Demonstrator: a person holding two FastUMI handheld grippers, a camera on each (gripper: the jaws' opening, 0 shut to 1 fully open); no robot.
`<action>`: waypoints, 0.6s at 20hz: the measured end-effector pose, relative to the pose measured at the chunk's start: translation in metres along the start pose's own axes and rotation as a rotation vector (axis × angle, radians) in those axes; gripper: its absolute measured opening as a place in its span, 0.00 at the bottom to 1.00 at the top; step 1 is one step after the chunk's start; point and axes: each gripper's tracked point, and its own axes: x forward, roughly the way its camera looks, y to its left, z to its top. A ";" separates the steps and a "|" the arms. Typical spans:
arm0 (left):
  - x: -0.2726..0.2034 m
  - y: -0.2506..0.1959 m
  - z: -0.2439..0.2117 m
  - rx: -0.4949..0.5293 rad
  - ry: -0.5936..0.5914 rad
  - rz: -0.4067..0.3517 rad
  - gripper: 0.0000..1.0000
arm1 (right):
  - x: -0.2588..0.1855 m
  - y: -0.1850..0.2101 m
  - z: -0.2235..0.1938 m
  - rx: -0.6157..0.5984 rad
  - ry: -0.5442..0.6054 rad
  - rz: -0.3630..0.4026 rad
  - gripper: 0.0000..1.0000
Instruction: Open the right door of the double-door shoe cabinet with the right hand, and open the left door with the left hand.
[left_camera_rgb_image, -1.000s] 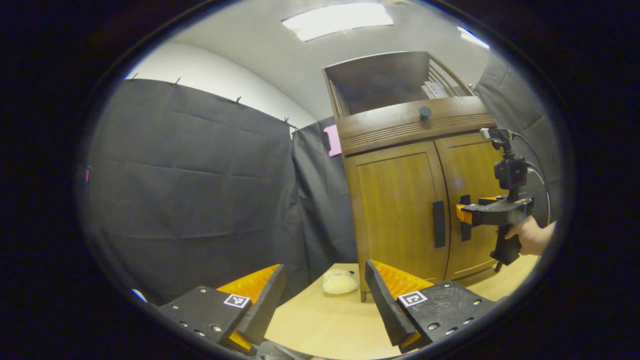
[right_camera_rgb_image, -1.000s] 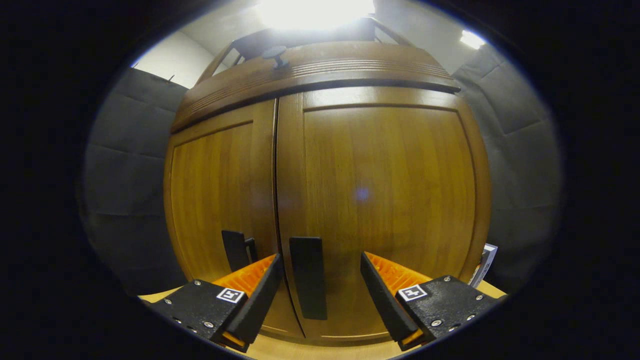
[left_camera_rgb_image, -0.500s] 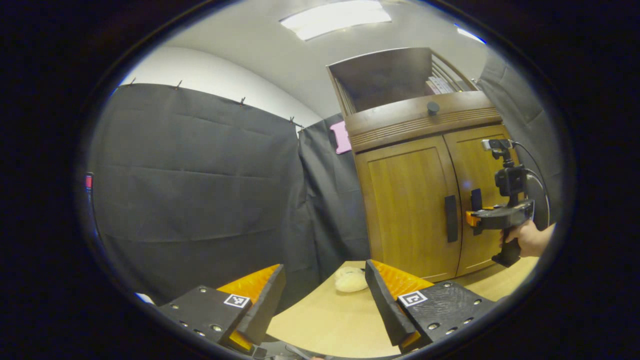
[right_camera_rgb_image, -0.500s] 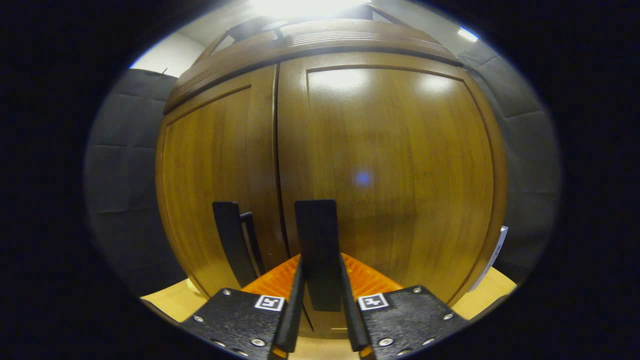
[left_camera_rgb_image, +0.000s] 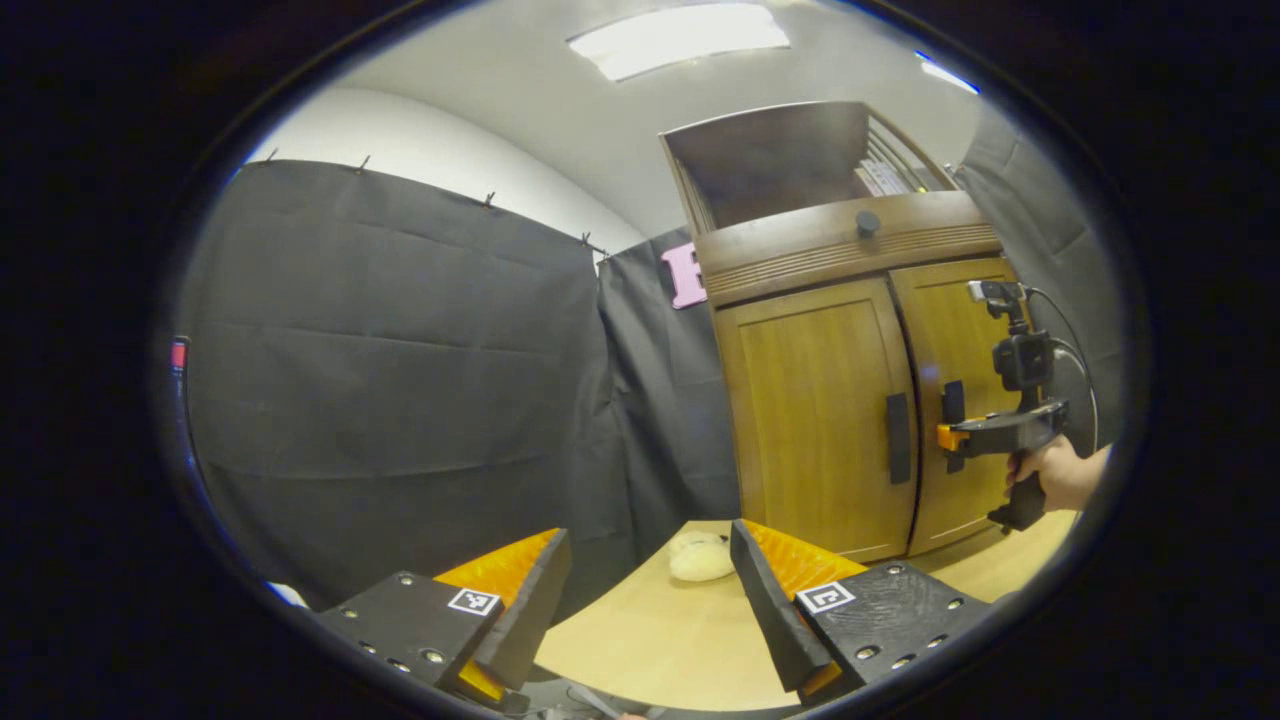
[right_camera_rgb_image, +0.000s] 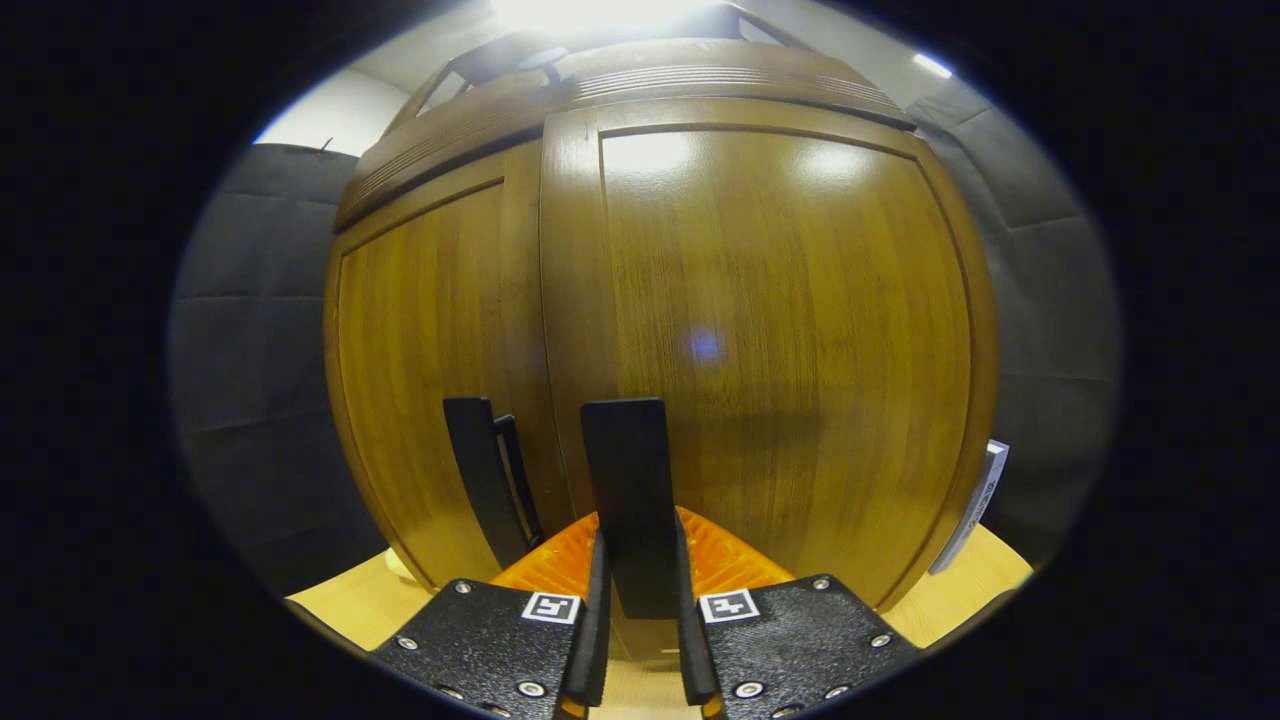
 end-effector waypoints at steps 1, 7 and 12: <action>-0.001 0.000 0.000 -0.001 -0.004 -0.008 0.98 | 0.000 -0.001 -0.001 -0.001 0.001 -0.001 0.29; 0.002 0.006 0.001 -0.021 -0.027 -0.057 0.98 | 0.000 0.000 -0.002 0.002 0.017 0.010 0.29; 0.002 0.008 0.003 -0.029 -0.057 -0.093 0.98 | -0.001 0.000 -0.001 0.007 0.023 0.010 0.29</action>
